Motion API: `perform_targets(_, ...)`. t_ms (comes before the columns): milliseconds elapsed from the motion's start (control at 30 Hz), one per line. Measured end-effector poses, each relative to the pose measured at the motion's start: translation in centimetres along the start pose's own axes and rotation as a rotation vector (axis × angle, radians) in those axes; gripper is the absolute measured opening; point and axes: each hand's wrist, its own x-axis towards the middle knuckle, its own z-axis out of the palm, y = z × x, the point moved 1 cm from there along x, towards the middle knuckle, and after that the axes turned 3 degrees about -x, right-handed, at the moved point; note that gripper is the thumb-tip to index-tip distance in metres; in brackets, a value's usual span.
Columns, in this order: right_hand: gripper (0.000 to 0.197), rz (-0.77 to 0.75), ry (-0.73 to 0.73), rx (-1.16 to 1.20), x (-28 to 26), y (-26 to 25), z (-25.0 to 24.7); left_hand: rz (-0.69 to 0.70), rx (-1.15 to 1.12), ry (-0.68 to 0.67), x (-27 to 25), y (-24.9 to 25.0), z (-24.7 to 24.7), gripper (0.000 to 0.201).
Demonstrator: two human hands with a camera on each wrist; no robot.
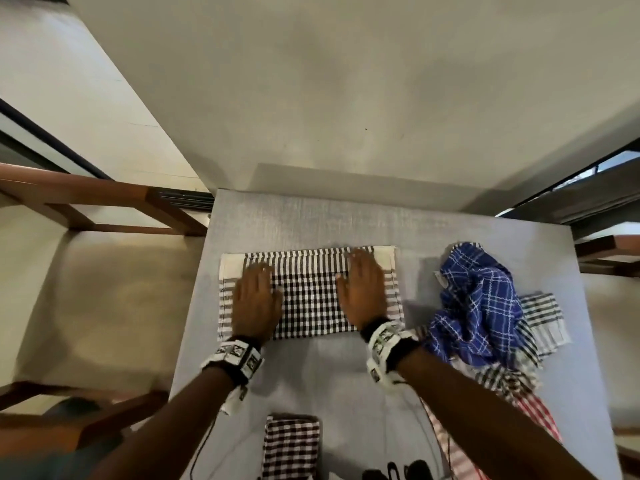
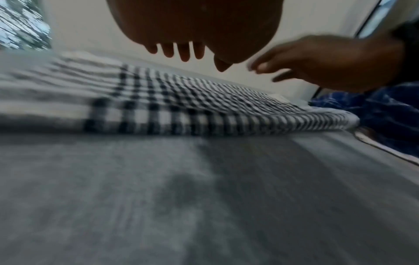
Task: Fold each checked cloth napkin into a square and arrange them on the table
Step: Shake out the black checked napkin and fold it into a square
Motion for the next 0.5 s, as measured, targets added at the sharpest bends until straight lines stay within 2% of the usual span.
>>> perform_targets(100, 0.056, -0.185, -0.187, -0.001, -4.6, -5.2, 4.3, 0.107, 0.038, -0.165, -2.7, 3.1, 3.4, 0.049)
perform_targets(200, 0.056, -0.135, -0.238, -0.066, -7.4, -4.9, 6.3, 0.040, 0.074, -0.230, -4.8, 3.1, 4.9, 0.055)
perform_targets(267, 0.057, -0.154, -0.257, -0.131, -8.2, -4.0, 6.3, 0.051, 0.151, -0.253, -5.8, 2.3, 5.2, 0.058)
perform_targets(433, 0.062, -0.203, -0.347, -0.191, -8.0, -3.4, 5.5, 0.027, 0.220, -0.293, -5.8, 1.9, 5.1, 0.063)
perform_targets(500, 0.067, -0.162, -0.354, -0.193, -8.0, -2.4, 5.2, -0.013, 0.220, -0.290, -6.0, 1.5, 5.1, 0.064)
